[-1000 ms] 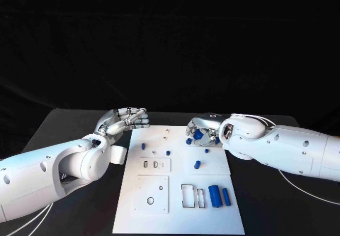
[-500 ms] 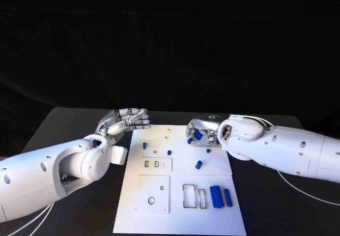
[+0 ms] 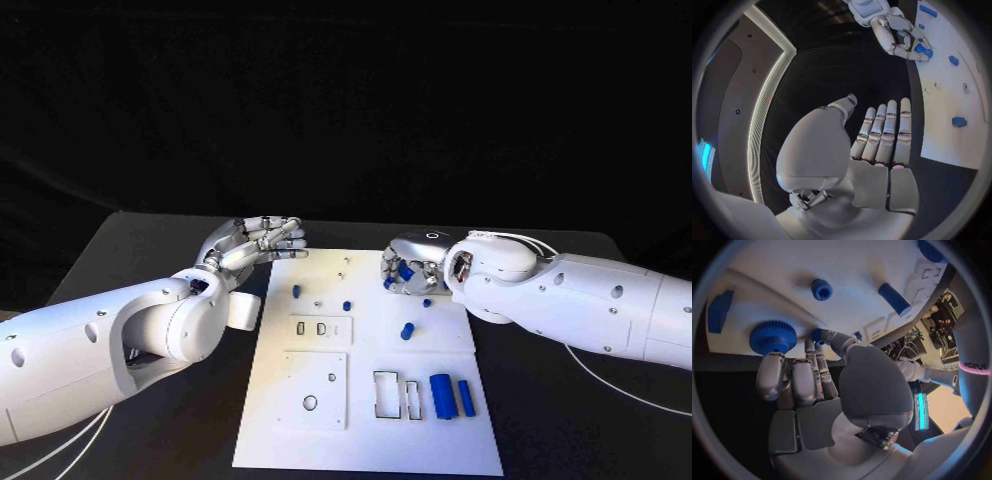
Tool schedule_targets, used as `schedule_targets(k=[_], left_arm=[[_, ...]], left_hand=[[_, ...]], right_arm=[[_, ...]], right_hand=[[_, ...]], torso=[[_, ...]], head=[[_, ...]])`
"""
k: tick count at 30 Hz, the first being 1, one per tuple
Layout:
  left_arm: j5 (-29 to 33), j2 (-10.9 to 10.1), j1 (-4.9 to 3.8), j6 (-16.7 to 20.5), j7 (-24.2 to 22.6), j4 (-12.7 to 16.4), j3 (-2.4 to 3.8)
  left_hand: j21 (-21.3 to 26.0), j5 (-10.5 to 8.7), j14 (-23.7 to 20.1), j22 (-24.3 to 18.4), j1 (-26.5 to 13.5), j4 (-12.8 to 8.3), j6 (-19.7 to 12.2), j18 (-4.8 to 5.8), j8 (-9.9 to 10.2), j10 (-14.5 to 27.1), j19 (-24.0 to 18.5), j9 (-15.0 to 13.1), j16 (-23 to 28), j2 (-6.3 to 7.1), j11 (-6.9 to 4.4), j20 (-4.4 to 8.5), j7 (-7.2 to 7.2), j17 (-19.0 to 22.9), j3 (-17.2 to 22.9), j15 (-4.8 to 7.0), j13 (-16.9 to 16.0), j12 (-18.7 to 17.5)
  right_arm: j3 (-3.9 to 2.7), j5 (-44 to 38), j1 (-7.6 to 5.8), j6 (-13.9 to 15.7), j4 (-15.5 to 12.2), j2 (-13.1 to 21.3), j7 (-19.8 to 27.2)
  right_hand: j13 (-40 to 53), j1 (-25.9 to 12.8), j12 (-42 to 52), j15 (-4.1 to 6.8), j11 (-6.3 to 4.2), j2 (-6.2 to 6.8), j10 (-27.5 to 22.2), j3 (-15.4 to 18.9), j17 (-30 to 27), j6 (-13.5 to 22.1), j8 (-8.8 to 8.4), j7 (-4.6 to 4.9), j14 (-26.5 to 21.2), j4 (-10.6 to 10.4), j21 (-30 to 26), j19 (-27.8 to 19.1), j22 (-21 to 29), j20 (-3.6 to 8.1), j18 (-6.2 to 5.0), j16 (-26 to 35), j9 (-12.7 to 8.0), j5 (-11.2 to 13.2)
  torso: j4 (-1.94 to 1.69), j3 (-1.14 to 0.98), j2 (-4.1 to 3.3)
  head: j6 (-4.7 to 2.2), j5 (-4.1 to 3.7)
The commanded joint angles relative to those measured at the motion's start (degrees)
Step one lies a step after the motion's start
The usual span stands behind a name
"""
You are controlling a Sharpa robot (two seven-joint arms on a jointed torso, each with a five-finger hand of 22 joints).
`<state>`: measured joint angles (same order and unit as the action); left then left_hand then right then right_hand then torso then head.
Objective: Assemble the parts on the task board
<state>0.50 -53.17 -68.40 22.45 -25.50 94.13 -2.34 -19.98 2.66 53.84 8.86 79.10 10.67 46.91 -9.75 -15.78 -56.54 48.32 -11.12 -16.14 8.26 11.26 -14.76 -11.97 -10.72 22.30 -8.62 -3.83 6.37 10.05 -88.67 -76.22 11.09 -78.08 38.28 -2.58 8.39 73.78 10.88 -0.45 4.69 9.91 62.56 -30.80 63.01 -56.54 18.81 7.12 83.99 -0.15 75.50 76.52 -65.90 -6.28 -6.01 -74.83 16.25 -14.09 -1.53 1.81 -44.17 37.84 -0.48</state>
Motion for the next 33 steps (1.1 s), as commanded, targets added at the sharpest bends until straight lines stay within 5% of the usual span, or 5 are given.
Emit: schedule_targets(k=[1,11,21,33], left_arm=[[0.3,0.0,-0.12,-1.0,-0.2,0.2,0.06],[0.4,0.0,-0.13,-0.7,-0.3,0.0,0.06],[0.7,0.1,-0.14,-0.7,-0.4,-0.3,0.07],[0.7,0.1,-0.14,-0.8,-0.4,0.0,0.07]], left_hand=[[-0.2,0.27,0.1,0.0,-0.6,0.4,0.2,-0.69,0.1,-0.2,0.3,0.1,-0.3,0.19,0.1,0.08,-2.79,-0.1,0.1,-0.04,0.1,-0.3],[-0.2,0.27,0.1,0.0,-0.7,0.5,0.2,-0.69,0.1,-0.2,0.3,0.1,-0.3,0.02,0.13,0.08,-2.86,-0.1,0.2,-0.06,0.1,-0.3],[-0.2,0.27,0.1,0.0,-0.7,0.5,0.2,-0.69,0.1,-0.2,0.3,0.1,-0.3,0.02,0.13,0.08,-2.86,-0.1,0.2,-0.06,0.1,-0.3],[-0.3,0.27,0.1,0.0,-0.7,0.5,0.2,-0.69,0.2,-0.2,0.3,0.1,-0.4,-0.1,0.16,0.08,-2.91,-0.2,0.3,-0.07,0.1,-0.4]], right_arm=[[0.04,-0.8,0.13,-0.2,0.0,0.0,-0.3],[0.03,-0.8,0.2,5.5,-0.4,0.1,-1.0],[-0.19,-1.1,0.02,12.3,-1.6,-0.3,-2.6],[-0.46,-1.3,-0.19,15.0,1.8,-4.1,-3.1]], right_hand=[[0.3,0.8,1.1,0.7,-0.49,-1.87,1.3,-1.0,0.6,-1.1,1.44,-0.24,1.1,0.2,0.8,0.6,-1.2,0.34,1.23,-0.8,1.6,2.8],[0.6,1.0,1.9,1.06,-0.9,-2.91,1.9,-1.5,0.9,-0.9,3.44,-0.43,1.2,0.5,1.4,0.8,-2.2,0.73,1.37,-1.3,4.3,3.5],[0.6,1.3,2.1,1.06,-0.88,-2.92,1.9,-1.7,1.7,-0.5,3.9,-0.25,1.4,0.9,2.2,1.5,-3.5,0.76,1.62,-1.8,5.1,3.4],[0.6,1.3,2.1,1.02,-0.82,-2.76,1.8,-1.7,2.1,-0.2,4.08,-0.16,1.5,1.0,2.8,1.9,-4.4,0.75,1.79,-2.2,5.6,3.3]], torso=[[-0.09,0.03,-0.15],[-0.35,0.12,-0.28],[-0.63,0.32,-0.42],[-0.89,0.46,-0.72]], head=[[0.33,0.08],[0.01,-0.65],[-1.16,-0.92],[-1.73,-0.69]])
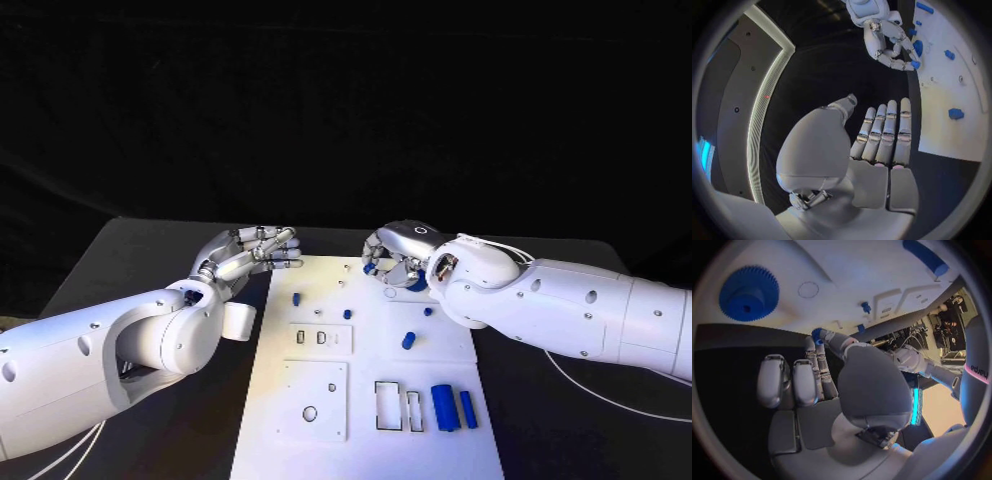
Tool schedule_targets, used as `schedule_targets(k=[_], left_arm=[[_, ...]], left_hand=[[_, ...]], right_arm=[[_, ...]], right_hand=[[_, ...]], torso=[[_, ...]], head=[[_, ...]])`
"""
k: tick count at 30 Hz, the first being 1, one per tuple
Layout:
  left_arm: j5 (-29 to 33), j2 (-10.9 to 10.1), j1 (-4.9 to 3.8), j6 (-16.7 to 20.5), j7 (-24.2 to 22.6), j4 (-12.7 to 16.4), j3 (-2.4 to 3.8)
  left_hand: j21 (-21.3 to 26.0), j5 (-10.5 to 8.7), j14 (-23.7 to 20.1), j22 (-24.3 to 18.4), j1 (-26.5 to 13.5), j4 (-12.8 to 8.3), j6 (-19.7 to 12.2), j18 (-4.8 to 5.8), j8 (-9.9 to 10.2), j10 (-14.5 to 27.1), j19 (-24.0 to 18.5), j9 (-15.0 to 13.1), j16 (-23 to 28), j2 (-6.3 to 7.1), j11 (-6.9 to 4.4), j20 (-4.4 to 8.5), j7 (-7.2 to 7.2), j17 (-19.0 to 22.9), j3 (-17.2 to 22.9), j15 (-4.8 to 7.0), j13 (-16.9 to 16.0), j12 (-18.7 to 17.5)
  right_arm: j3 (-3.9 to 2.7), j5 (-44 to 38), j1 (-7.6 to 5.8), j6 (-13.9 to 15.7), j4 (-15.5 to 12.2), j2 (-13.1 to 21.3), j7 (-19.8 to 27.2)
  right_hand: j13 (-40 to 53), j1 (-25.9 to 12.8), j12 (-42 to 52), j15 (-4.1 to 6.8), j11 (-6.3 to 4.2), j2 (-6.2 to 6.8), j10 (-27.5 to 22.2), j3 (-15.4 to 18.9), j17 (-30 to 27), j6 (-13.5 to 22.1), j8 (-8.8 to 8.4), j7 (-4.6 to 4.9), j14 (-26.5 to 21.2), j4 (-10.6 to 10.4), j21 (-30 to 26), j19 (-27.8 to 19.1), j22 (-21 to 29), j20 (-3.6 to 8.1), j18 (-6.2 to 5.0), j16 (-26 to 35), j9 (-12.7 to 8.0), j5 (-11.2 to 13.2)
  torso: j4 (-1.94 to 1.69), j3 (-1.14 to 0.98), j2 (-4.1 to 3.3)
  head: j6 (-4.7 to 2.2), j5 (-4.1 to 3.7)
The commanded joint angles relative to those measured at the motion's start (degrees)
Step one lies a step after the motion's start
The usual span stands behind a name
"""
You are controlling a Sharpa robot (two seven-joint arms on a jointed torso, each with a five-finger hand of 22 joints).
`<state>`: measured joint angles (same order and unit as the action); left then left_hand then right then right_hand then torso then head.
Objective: Assemble the parts on the task board
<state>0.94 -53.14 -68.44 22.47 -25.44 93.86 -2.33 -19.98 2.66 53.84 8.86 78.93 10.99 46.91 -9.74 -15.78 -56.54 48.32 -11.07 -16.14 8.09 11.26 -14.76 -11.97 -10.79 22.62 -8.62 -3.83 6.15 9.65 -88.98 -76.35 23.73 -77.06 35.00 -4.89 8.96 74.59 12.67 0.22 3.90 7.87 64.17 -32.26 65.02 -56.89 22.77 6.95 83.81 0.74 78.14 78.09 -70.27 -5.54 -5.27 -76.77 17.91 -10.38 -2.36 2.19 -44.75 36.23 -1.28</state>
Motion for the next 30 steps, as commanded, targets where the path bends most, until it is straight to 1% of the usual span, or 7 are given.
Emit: schedule_targets(k=[1,5,8,11,16,20,30], left_arm=[[0.3,0.1,-0.09,-0.9,-0.4,0.2,0.05],[0.3,0.1,-0.1,-0.9,-0.4,0.4,0.06],[0.3,0.1,-0.12,-0.9,-0.4,0.5,0.06],[0.3,0.1,-0.14,-0.9,-0.4,0.7,0.07],[0.3,0.1,-0.18,-1.0,-0.4,0.7,0.08],[0.3,0.1,-0.21,-1.0,-0.4,0.6,0.08],[0.3,0.2,-0.3,-1.1,-0.3,0.7,0.1]], left_hand=[[-0.3,0.27,0.1,0.0,-0.6,0.2,0.2,-0.7,0.2,-0.2,0.3,0.1,-0.4,0.07,0.17,0.08,-2.91,-0.1,0.0,-0.07,0.1,-0.2],[-0.3,0.27,0.1,0.0,-0.6,0.2,0.2,-0.7,0.2,-0.2,0.3,0.1,-0.4,0.07,0.17,0.08,-2.91,-0.1,0.0,-0.07,0.1,-0.2],[-0.3,0.27,0.1,0.0,-0.6,0.2,0.2,-0.7,0.2,-0.2,0.3,0.1,-0.4,0.07,0.17,0.08,-2.91,-0.1,0.0,-0.07,0.1,-0.2],[-0.3,0.27,0.1,0.0,-0.6,0.2,0.2,-0.7,0.2,-0.2,0.3,0.1,-0.4,0.07,0.17,0.08,-2.91,-0.1,0.0,-0.07,0.1,-0.2],[-0.3,0.27,0.1,0.0,-0.6,0.2,0.2,-0.7,0.2,-0.2,0.3,0.1,-0.4,0.07,0.17,0.08,-2.91,-0.1,0.0,-0.07,0.1,-0.2],[-0.3,0.27,0.1,0.0,-0.6,0.2,0.2,-0.69,0.2,-0.2,0.3,0.1,-0.4,0.04,0.19,0.08,-2.94,-0.1,0.1,-0.09,0.1,-0.3],[-0.3,0.27,0.1,0.0,-0.7,0.2,0.2,-0.69,0.2,-0.2,0.3,0.1,-0.4,0.04,0.19,0.08,-2.94,-0.1,0.1,-0.09,0.1,-0.3]], right_arm=[[-0.05,-1.0,-0.06,2.3,0.7,-0.8,-0.8],[-0.11,-0.9,-0.07,2.7,2.2,-2.4,-0.8],[-0.12,-0.9,-0.07,2.6,3.1,-3.4,-0.7],[-0.13,-0.8,-0.05,2.4,3.6,-4.2,-0.6],[-0.13,-0.7,0.0,1.9,3.9,-4.7,-0.6],[-0.13,-0.7,0.02,1.5,4.0,-4.8,-0.7],[-0.13,-0.9,0.03,0.1,4.6,-5.3,-1.5]], right_hand=[[0.0,0.5,0.3,0.35,-0.03,-0.72,0.2,-0.2,0.1,0.1,0.12,0.02,1.7,0.1,0.1,0.4,0.0,0.01,1.05,-0.3,3.9,-0.4],[0.0,0.5,0.3,0.31,0.03,-0.7,0.1,-0.3,0.3,0.4,0.13,0.09,1.7,0.1,0.3,0.5,-0.3,-0.02,1.1,-0.4,4.1,-0.4],[0.0,0.5,0.3,0.29,0.05,-0.68,0.0,-0.3,0.4,0.5,0.12,0.12,1.8,0.2,0.4,0.5,-0.4,-0.03,1.12,-0.5,4.2,-0.4],[0.0,0.5,0.3,0.29,0.05,-0.68,0.0,-0.3,0.4,0.5,0.12,0.12,1.8,0.2,0.4,0.5,-0.4,-0.03,1.12,-0.5,4.2,-0.4],[0.0,0.4,0.3,0.27,0.07,-0.68,0.0,-0.4,0.5,0.7,0.1,0.16,1.8,0.2,0.5,0.6,-0.6,-0.04,1.14,-0.6,4.3,-0.4],[0.0,0.4,0.3,0.27,0.07,-0.68,0.0,-0.4,0.5,0.7,0.1,0.16,1.8,0.2,0.5,0.6,-0.6,-0.04,1.14,-0.6,4.3,-0.4],[0.0,0.3,0.3,0.23,0.12,-0.64,-0.1,-0.4,0.3,0.8,0.11,0.19,1.7,0.1,0.3,0.4,-0.2,-0.06,1.07,-0.5,4.4,-0.4]], torso=[[-0.06,0.08,-0.14],[-0.15,0.07,-0.21],[-0.17,0.07,-0.26],[-0.29,0.09,-0.29],[-0.55,0.16,-0.42],[-0.41,0.17,-0.38],[-0.61,0.21,-0.51]], head=[[-0.12,0.11],[-0.08,0.11],[0.14,0.22],[0.3,0.25],[0.31,0.32],[0.43,0.44],[0.39,0.36]])
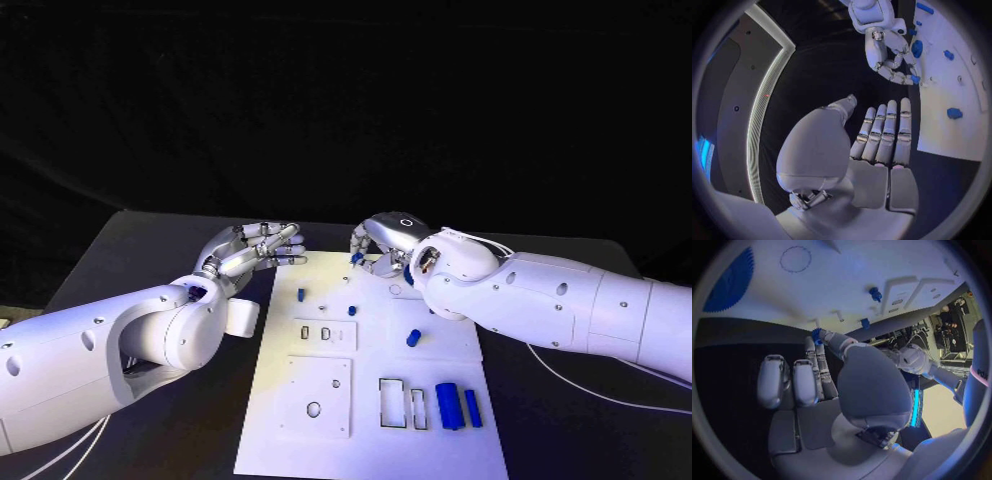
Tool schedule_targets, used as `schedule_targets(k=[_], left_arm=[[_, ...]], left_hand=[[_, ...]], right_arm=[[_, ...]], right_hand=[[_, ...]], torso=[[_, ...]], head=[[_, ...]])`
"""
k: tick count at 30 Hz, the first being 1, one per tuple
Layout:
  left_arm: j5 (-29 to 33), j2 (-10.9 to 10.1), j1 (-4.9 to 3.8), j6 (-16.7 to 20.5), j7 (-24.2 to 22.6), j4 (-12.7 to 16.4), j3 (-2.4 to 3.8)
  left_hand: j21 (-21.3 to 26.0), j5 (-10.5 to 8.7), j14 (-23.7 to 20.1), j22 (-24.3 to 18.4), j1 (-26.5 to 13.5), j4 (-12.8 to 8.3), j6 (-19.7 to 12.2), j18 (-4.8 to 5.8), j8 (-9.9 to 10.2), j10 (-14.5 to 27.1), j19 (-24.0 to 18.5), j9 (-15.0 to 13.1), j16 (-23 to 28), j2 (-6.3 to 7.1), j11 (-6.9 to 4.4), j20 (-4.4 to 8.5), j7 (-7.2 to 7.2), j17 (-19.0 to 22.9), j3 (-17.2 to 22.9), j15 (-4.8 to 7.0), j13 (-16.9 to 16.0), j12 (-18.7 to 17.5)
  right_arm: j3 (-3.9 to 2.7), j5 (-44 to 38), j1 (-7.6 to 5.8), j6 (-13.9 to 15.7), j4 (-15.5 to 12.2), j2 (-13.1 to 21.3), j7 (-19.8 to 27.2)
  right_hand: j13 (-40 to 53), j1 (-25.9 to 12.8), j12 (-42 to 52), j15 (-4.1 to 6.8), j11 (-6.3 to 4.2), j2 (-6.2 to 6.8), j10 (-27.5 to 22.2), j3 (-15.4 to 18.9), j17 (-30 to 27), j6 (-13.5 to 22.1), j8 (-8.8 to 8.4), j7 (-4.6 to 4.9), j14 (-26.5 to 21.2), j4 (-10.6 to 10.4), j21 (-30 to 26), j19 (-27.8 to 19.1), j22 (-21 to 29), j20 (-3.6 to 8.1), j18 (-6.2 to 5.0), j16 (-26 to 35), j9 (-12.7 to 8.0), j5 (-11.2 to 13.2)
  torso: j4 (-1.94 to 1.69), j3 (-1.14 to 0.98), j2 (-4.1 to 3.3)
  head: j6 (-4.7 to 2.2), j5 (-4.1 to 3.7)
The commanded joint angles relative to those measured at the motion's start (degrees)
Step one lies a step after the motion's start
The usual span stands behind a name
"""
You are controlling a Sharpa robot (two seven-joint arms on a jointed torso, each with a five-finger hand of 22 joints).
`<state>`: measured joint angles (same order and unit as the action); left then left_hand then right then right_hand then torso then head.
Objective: Assemble the parts on the task board
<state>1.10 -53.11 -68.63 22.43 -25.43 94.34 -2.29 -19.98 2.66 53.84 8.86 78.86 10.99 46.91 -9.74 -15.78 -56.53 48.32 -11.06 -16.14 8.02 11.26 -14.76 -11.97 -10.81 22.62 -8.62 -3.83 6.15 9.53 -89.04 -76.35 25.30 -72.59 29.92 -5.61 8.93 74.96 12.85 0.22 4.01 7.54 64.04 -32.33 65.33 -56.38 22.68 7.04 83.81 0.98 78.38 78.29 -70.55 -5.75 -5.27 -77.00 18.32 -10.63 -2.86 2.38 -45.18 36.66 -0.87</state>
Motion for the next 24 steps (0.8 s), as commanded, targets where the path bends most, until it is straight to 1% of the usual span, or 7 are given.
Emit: schedule_targets(k=[1,8,14,18,24], left_arm=[[0.2,0.1,-0.13,-1.1,-0.3,0.2,0.07],[0.2,0.1,-0.21,-1.1,-0.3,0.4,0.07],[0.2,0.1,-0.3,-1.1,-0.3,0.4,0.08],[0.2,0.1,-0.36,-1.1,-0.3,0.4,0.08],[0.2,0.2,-0.44,-1.2,-0.3,0.4,0.08]], left_hand=[[-0.3,0.27,0.1,0.0,-0.6,0.2,0.2,-0.7,0.2,-0.2,0.3,0.1,-0.4,0.1,0.19,0.08,-2.94,-0.1,0.1,-0.09,0.1,-0.3],[-0.3,0.27,0.1,0.0,-0.7,0.3,0.1,-0.69,0.3,-0.1,0.3,0.1,-0.4,0.09,0.22,0.07,-2.97,-0.1,0.1,-0.11,0.1,-0.3],[-0.3,0.27,0.1,0.0,-0.7,0.3,0.1,-0.69,0.3,-0.1,0.3,0.1,-0.4,0.09,0.22,0.07,-2.97,-0.1,0.1,-0.11,0.1,-0.3],[-0.3,0.27,0.1,0.0,-0.7,0.3,0.1,-0.69,0.3,-0.1,0.3,0.1,-0.4,0.09,0.22,0.07,-2.97,-0.1,0.1,-0.11,0.1,-0.3],[-0.3,0.27,0.1,0.0,-0.7,0.3,0.1,-0.69,0.3,-0.1,0.3,0.1,-0.4,0.09,0.22,0.07,-2.97,-0.1,0.1,-0.11,0.1,-0.3]], right_arm=[[-0.01,-0.9,0.05,-1.6,0.3,-0.4,-0.9],[0.0,-1.0,0.24,-2.0,0.8,-1.0,-1.2],[0.0,-1.0,0.37,-2.4,1.3,-1.3,-1.4],[0.0,-1.1,0.44,-2.7,1.5,-1.5,-1.6],[0.01,-1.4,0.54,-3.0,2.1,-1.9,-2.0]], right_hand=[[0.1,0.0,0.1,0.23,0.0,-0.3,0.1,-0.3,0.0,0.3,0.21,0.1,1.7,-0.1,0.0,0.2,0.0,0.15,1.07,-0.3,4.0,-0.1],[0.0,-0.1,0.1,0.2,0.04,-0.28,0.0,-0.4,-0.4,0.4,0.22,0.13,1.7,-0.1,-0.2,0.0,0.3,0.12,1.0,-0.2,4.1,-0.1],[0.0,-0.1,0.1,0.2,0.04,-0.28,0.0,-0.4,-0.4,0.4,0.22,0.13,1.7,-0.1,-0.2,0.0,0.3,0.12,1.0,-0.2,4.1,-0.1],[0.0,-0.1,0.1,0.2,0.04,-0.28,0.0,-0.4,-0.4,0.4,0.22,0.13,1.7,-0.1,-0.2,0.0,0.3,0.12,1.0,-0.2,4.1,-0.1],[0.0,-0.2,0.0,0.1,0.16,-0.18,-0.4,-0.5,-0.5,0.8,0.19,0.22,1.6,-0.1,-0.3,-0.2,0.5,0.05,0.96,-0.2,4.4,0.0]], torso=[[-0.14,0.03,-0.12],[-0.23,0.07,-0.22],[-0.3,0.14,-0.17],[-0.16,0.09,-0.2],[-0.26,0.14,-0.2]], head=[[-0.04,-0.05],[0.07,0.02],[0.36,0.08],[0.47,0.26],[0.49,0.14]])
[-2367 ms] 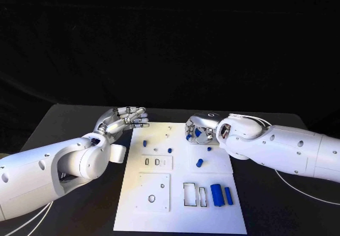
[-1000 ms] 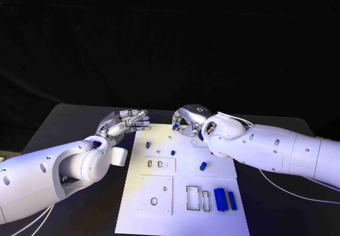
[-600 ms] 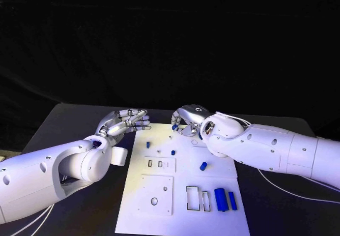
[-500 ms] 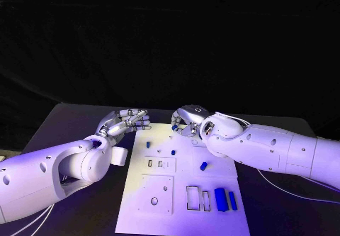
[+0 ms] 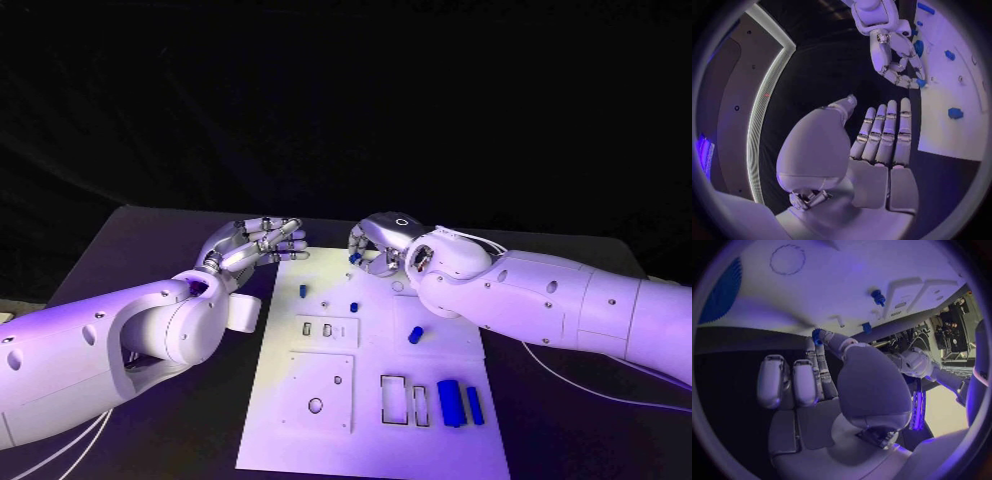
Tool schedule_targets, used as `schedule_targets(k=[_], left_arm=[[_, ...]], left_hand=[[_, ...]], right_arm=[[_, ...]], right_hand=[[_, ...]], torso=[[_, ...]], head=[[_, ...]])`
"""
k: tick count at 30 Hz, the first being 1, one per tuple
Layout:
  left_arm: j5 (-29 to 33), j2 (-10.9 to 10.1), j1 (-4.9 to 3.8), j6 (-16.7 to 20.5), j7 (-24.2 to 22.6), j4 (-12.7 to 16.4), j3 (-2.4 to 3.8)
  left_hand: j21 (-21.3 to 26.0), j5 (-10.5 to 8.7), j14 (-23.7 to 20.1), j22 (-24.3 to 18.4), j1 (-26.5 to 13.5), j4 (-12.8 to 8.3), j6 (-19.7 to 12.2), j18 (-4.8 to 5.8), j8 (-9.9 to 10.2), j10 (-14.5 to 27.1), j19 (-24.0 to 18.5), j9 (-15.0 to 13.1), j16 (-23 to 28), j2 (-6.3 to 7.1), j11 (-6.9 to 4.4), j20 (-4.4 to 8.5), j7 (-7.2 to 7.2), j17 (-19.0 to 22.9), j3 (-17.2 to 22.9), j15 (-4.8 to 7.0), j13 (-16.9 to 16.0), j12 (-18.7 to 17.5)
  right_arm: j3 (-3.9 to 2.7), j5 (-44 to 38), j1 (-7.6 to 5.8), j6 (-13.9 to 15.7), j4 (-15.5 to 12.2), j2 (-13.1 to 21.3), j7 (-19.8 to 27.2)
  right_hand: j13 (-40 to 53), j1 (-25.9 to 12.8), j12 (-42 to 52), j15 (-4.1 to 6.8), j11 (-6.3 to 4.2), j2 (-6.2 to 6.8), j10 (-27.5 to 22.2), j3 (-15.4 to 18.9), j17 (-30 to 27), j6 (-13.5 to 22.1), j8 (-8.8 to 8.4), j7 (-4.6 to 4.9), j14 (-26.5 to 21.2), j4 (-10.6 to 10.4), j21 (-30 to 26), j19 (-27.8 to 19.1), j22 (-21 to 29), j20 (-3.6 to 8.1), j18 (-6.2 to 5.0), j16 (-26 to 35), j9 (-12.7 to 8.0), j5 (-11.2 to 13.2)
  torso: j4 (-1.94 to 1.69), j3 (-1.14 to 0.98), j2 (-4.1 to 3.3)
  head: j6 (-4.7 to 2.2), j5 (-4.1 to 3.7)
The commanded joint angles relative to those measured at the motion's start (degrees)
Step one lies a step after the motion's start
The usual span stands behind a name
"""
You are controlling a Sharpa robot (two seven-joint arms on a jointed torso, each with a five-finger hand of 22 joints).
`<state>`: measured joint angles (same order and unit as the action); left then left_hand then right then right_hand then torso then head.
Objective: Assemble the parts on the task board
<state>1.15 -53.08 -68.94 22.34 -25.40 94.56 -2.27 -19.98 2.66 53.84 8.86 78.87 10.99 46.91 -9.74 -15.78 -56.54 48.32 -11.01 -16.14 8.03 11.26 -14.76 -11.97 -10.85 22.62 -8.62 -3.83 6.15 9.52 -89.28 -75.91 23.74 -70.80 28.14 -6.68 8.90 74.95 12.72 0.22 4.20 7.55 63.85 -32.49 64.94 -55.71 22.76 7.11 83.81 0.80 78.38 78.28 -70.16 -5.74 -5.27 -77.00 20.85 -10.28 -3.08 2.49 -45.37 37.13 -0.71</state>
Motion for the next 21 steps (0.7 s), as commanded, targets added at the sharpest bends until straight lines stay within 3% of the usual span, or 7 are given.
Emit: schedule_targets(k=[1,9,14,19,21], left_arm=[[0.1,0.1,-0.14,-1.2,-0.3,0.2,0.06],[0.1,0.1,-0.25,-1.2,0.0,0.2,0.06],[0.1,0.2,-0.29,-1.0,0.4,0.1,0.06],[0.1,0.1,-0.31,-0.9,0.6,0.1,0.06],[0.1,0.0,-0.31,-0.8,0.6,0.0,0.06]], left_hand=[[-0.3,0.27,0.0,0.0,-0.8,0.3,0.1,-0.68,0.3,-0.1,0.3,0.1,-0.4,0.04,0.24,0.06,-3.0,-0.1,0.2,-0.13,0.1,-0.4],[-0.3,0.27,0.0,0.0,-0.8,0.3,0.1,-0.68,0.3,-0.1,0.3,0.1,-0.4,0.03,0.25,0.06,-3.0,-0.1,0.2,-0.13,0.1,-0.4],[-0.3,0.26,0.0,0.0,-0.8,0.3,0.1,-0.68,0.3,-0.1,0.3,0.1,-0.4,0.01,0.26,0.06,-3.01,-0.1,0.2,-0.14,0.1,-0.4],[-0.3,0.27,0.0,0.0,-0.8,0.4,0.1,-0.68,0.3,-0.1,0.3,0.1,-0.4,-0.03,0.27,0.06,-3.03,-0.1,0.2,-0.15,0.1,-0.5],[-0.3,0.27,0.0,0.0,-0.8,0.4,0.1,-0.68,0.3,-0.1,0.3,0.1,-0.4,-0.03,0.27,0.06,-3.03,-0.1,0.2,-0.15,0.1,-0.5]], right_arm=[[0.02,-1.2,0.12,-1.4,0.4,-0.2,-1.0],[0.03,-1.3,0.24,-1.6,0.7,-0.7,-1.0],[0.04,-1.2,0.29,-0.9,-0.1,-0.3,-0.9],[0.05,-1.4,0.3,-0.8,-1.3,1.0,-1.2],[0.05,-1.4,0.3,-0.8,-1.8,1.6,-1.3]], right_hand=[[0.0,-0.3,0.1,0.06,0.03,-0.17,-0.4,-0.3,-0.1,0.2,0.1,0.19,1.6,0.0,-0.2,-0.2,0.1,0.02,0.97,-0.2,2.0,-0.4],[-0.2,-1.0,-0.3,-0.47,0.66,0.56,-2.3,-0.6,-1.1,2.6,-0.84,0.74,1.2,-0.2,-1.0,-1.1,1.1,-0.41,0.71,0.2,2.4,-0.3],[-0.1,-3.0,0.0,-1.74,2.02,3.83,-7.7,0.6,-2.6,7.5,-4.13,1.91,0.3,-0.9,-2.5,-2.8,2.8,-1.6,0.25,0.7,1.8,-0.9],[1.4,-4.0,3.4,-2.24,2.52,5.9,-13.2,4.6,-5.3,9.5,-5.91,2.05,-1.2,-2.0,-4.8,-5.1,5.5,-2.21,-0.42,1.6,1.8,-1.2],[1.8,-3.8,4.7,-2.31,2.62,5.84,-14.5,6.3,-5.6,9.8,-6.11,2.04,-1.4,-2.4,-5.2,-5.4,5.8,-2.32,-0.5,1.5,2.0,-1.4]], torso=[[-0.06,0.03,-0.02],[-0.05,0.02,-0.06],[-0.06,0.06,-0.03],[0.04,-0.03,-0.06],[0.08,-0.05,-0.08]], head=[[0.02,-0.01],[0.15,0.15],[0.21,0.41],[0.15,0.54],[0.08,0.51]])
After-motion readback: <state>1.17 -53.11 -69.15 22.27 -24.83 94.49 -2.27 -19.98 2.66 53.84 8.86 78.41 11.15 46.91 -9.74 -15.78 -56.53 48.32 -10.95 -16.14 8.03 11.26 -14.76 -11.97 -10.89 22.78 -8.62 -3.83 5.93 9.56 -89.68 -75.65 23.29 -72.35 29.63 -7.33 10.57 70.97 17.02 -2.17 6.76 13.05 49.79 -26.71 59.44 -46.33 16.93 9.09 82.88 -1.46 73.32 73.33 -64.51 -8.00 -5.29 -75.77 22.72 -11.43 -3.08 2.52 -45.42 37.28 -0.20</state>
